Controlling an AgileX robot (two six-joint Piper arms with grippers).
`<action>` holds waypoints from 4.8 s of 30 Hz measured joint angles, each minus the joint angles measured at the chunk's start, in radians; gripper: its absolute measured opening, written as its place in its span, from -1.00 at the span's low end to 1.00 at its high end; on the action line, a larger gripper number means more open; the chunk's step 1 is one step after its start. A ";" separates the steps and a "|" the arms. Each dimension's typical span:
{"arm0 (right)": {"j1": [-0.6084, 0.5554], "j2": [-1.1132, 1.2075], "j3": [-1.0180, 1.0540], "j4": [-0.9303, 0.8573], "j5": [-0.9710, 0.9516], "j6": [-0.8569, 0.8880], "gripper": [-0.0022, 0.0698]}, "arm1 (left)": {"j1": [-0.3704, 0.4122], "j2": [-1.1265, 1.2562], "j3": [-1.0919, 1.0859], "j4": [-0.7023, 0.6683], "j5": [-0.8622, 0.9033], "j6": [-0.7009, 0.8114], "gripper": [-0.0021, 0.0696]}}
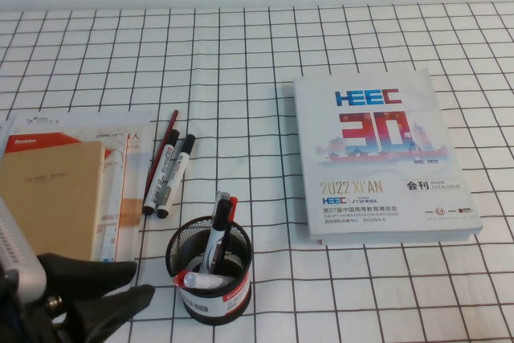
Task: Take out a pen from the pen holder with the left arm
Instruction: 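Take a marker out of the pen holder and lay it on the table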
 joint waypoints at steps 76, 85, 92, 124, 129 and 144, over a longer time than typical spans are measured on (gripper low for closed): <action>0.000 0.000 0.000 0.000 0.000 0.000 -0.98 | 0.000 0.463 0.108 -0.463 -0.161 0.931 0.21; 0.000 0.000 0.000 0.000 0.000 0.000 -0.98 | 0.000 0.513 0.108 -0.507 -0.128 0.995 0.21; 0.000 0.000 0.000 0.000 0.000 0.000 -0.98 | 0.000 0.520 0.108 -0.528 -0.101 1.040 -0.02; 0.000 0.000 0.000 0.000 0.000 0.000 -0.98 | 0.000 0.520 0.108 -0.491 -0.129 1.075 -0.59; 0.000 0.000 0.000 0.000 0.000 0.000 -0.98 | 0.000 0.520 0.108 -0.491 -0.129 1.075 -0.61; 0.000 0.000 0.000 0.000 0.000 0.000 -0.98 | 0.000 0.520 0.066 -0.510 -0.109 1.075 -0.72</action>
